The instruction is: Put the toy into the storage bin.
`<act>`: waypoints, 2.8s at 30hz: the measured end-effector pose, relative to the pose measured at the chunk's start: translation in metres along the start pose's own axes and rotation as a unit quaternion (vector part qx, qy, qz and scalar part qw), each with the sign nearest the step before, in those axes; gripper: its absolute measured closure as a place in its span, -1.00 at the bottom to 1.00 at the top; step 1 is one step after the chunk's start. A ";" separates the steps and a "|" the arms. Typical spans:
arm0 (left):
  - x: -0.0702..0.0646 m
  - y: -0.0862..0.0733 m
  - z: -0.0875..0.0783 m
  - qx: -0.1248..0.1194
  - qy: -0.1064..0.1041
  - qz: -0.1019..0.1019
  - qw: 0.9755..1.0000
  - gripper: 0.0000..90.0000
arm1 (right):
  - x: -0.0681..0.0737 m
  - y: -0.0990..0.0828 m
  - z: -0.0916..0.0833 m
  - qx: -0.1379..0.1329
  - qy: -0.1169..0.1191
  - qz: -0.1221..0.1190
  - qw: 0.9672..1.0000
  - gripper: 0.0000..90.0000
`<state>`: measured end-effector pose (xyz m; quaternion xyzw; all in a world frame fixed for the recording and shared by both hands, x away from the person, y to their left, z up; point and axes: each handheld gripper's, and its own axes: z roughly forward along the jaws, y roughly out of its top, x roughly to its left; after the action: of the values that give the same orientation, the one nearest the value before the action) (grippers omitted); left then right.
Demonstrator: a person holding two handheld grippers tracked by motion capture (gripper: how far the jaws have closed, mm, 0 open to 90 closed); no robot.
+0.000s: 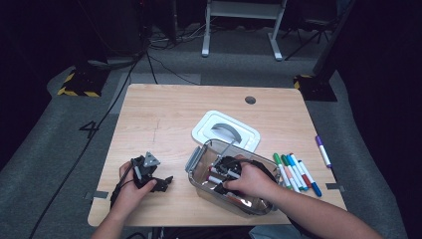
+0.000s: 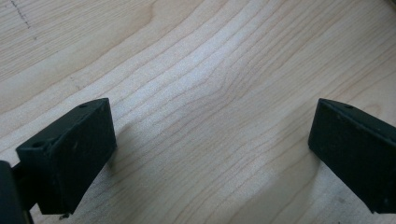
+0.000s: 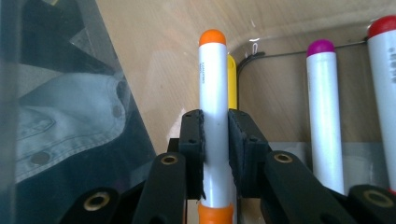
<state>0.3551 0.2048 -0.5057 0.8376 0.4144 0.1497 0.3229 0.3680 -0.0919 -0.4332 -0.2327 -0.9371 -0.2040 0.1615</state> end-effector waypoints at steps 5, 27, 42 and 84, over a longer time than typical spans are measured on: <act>0.000 0.000 0.000 0.000 0.000 0.000 1.000 -0.97 | -0.001 -0.001 0.006 0.000 0.005 0.003 1.000 0.71; 0.000 0.000 0.000 0.001 0.000 0.001 1.000 -0.97 | -0.006 -0.006 -0.048 -0.106 -0.076 -0.020 0.991 0.30; 0.000 0.000 0.000 0.001 0.000 0.001 1.000 -0.97 | -0.043 -0.070 -0.152 -0.226 -0.187 0.058 0.954 0.28; 0.000 0.000 0.000 0.000 0.000 0.000 1.000 -0.97 | -0.153 -0.240 -0.120 -0.090 -0.288 0.307 0.903 0.71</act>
<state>0.3551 0.2047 -0.5058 0.8374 0.4147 0.1498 0.3232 0.4009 -0.3971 -0.4637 -0.5711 -0.8025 -0.1515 -0.0826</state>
